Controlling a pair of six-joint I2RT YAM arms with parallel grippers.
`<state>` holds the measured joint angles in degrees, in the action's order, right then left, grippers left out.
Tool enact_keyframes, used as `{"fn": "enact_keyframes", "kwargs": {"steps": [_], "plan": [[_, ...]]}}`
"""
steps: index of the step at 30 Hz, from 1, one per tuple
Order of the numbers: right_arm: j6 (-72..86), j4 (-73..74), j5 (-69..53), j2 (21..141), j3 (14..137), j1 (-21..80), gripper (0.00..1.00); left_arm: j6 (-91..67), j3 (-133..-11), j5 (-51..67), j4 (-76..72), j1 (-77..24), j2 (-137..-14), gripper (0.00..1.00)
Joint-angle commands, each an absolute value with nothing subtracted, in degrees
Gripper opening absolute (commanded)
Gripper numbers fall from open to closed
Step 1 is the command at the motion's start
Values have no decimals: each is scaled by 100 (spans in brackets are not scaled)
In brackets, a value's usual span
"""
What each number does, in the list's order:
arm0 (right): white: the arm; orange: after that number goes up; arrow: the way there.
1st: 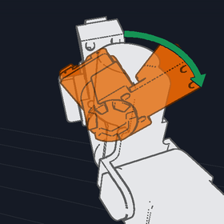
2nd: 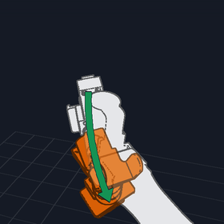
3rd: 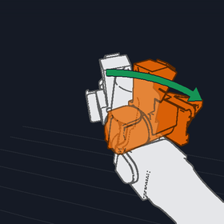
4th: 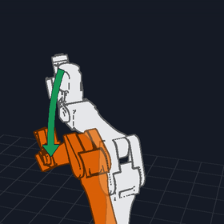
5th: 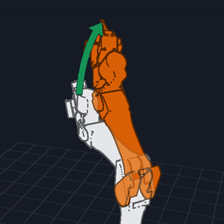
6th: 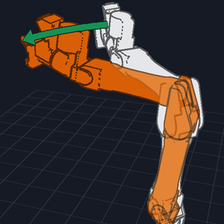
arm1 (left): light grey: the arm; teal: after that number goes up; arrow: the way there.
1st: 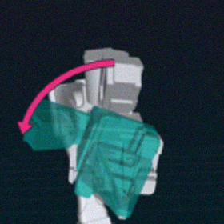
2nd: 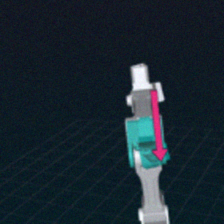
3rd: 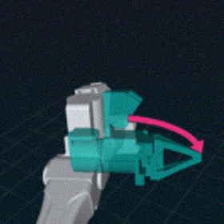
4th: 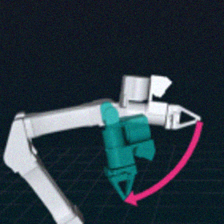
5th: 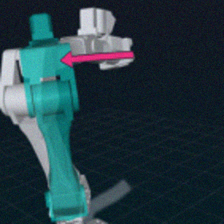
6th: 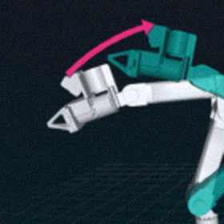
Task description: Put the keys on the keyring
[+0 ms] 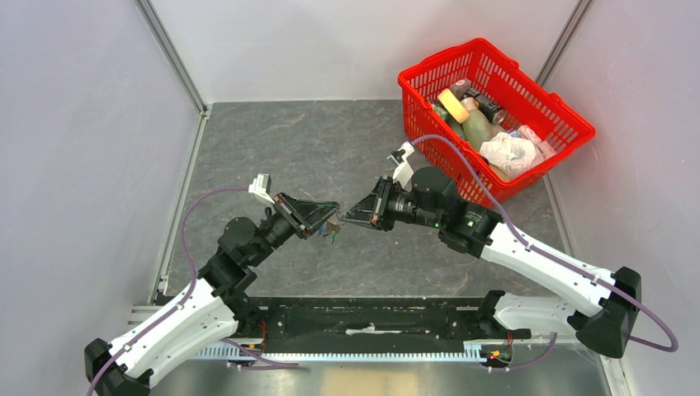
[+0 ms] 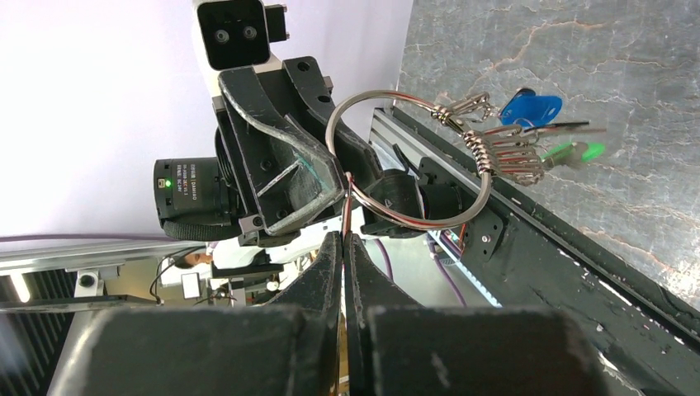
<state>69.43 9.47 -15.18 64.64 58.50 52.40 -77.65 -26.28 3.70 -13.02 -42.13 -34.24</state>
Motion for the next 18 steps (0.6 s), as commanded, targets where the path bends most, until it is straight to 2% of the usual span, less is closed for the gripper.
{"fn": "enact_keyframes", "kwargs": {"steps": [1,8,9,15,18], "plan": [[6940,422,-1445,6330,5778,5281,0,-8013,-2652,465,-1620,-4210,-3426,22],[6944,400,-1372,6302,5738,5282,0,-8137,-2604,643,-1885,-4211,-3563,10],[6958,391,-1367,6305,5730,5282,0,-8151,-2611,672,-1914,-4210,-3589,3],[6830,595,-1366,6195,5801,5282,0,-8168,-2648,888,-2023,-4210,-3594,2],[6667,796,-1362,6057,5889,5282,13,-8200,-2632,853,-1871,-4210,-3446,2]]}}
